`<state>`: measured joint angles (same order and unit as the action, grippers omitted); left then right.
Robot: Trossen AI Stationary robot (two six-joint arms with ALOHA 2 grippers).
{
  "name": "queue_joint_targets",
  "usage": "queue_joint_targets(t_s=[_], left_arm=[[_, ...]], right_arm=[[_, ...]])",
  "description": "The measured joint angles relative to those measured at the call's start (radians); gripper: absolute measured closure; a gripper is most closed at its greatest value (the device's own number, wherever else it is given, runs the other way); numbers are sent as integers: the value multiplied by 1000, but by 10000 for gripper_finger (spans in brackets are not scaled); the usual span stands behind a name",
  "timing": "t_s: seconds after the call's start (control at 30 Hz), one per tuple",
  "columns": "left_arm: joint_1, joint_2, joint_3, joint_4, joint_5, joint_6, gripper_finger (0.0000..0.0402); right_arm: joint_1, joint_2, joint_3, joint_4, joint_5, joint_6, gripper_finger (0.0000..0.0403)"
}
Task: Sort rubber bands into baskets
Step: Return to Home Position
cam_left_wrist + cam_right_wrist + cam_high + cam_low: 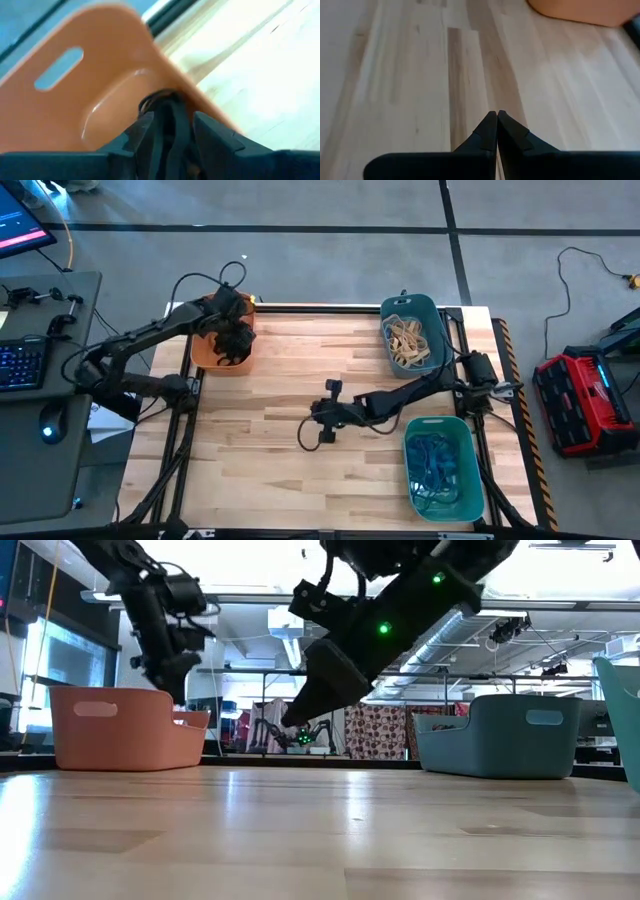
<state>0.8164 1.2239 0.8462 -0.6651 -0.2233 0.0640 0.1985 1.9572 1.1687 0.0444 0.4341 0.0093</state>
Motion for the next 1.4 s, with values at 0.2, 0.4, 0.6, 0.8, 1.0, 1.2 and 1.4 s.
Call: queue_joint_targets(t_s=[0.2,0.4,0.6,0.8,1.0,1.2,1.4], left_arm=[[-63,-104,-35,103,25,-7,266],[-131,-208,-104,242,70,-3,266],[-210,-313,-184,416,122,18,266],[-289,-396,-274,617,196,77,266],[-358,-455,-349,821,239,98,266],[-399,-479,-431,986,324,98,266],[-445,-479,-476,1067,363,98,279]], right_arm=[[-64,0,-61,188,-183,-97,403],[-125,-8,-184,425,-392,-104,403],[-169,-119,-319,540,-431,-109,403],[-208,-291,-497,653,-450,-115,403],[-220,-465,-648,692,-376,-119,403],[-216,-611,-812,832,-330,-122,403],[-216,-718,-975,974,-284,-122,403]])
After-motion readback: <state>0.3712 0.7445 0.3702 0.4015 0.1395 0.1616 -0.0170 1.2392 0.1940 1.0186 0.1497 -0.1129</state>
